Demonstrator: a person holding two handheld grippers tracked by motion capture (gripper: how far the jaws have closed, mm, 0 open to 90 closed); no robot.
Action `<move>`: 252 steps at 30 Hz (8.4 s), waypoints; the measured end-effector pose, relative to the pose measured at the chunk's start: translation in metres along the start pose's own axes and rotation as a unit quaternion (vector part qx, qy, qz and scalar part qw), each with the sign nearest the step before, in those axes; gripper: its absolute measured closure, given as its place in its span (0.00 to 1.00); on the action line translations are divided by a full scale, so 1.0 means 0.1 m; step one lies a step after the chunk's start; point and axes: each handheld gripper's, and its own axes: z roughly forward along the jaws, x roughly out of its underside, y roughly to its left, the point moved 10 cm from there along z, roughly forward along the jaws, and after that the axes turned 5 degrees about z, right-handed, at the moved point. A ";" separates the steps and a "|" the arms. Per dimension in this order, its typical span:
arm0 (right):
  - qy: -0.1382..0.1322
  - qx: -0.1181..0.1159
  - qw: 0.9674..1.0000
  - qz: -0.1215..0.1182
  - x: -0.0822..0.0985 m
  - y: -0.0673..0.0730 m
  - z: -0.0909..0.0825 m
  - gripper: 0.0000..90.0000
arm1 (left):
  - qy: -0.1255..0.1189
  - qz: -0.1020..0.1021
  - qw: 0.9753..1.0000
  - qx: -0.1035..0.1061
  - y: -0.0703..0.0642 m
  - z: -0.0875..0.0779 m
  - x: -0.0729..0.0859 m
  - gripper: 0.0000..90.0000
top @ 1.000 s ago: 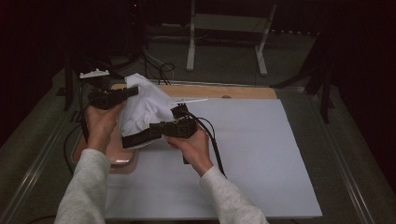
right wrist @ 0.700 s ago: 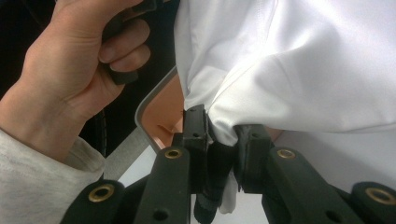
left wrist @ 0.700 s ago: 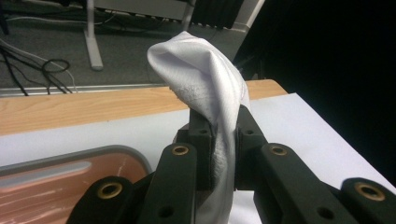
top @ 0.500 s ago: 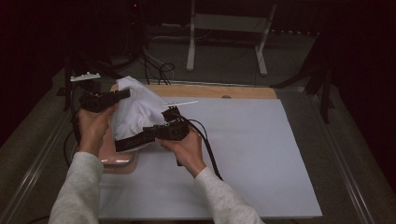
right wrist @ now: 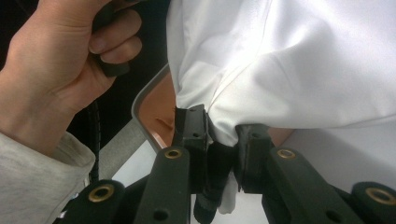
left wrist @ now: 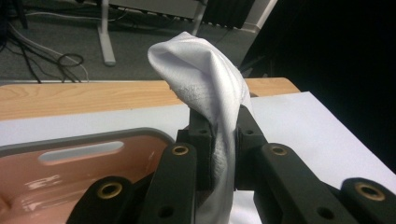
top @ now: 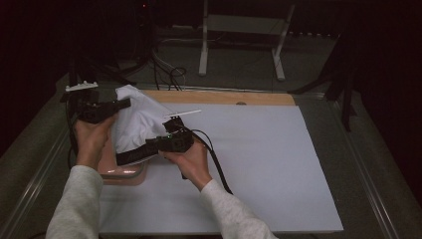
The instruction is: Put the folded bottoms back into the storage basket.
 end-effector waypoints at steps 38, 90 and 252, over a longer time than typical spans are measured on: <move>0.015 0.008 1.000 -0.002 0.09 0.04 0.36 0.85 | 0.005 -0.005 1.000 -0.026 0.28 -0.09 0.20 0.91; 0.032 0.006 0.999 -0.014 0.26 0.20 0.73 0.85 | 0.015 -0.019 0.999 -0.049 0.53 -0.14 0.36 0.91; -0.192 0.160 0.959 -0.136 0.85 -1.64 -2.04 0.11 | -0.051 0.130 0.988 -0.065 -0.56 -0.40 1.16 0.00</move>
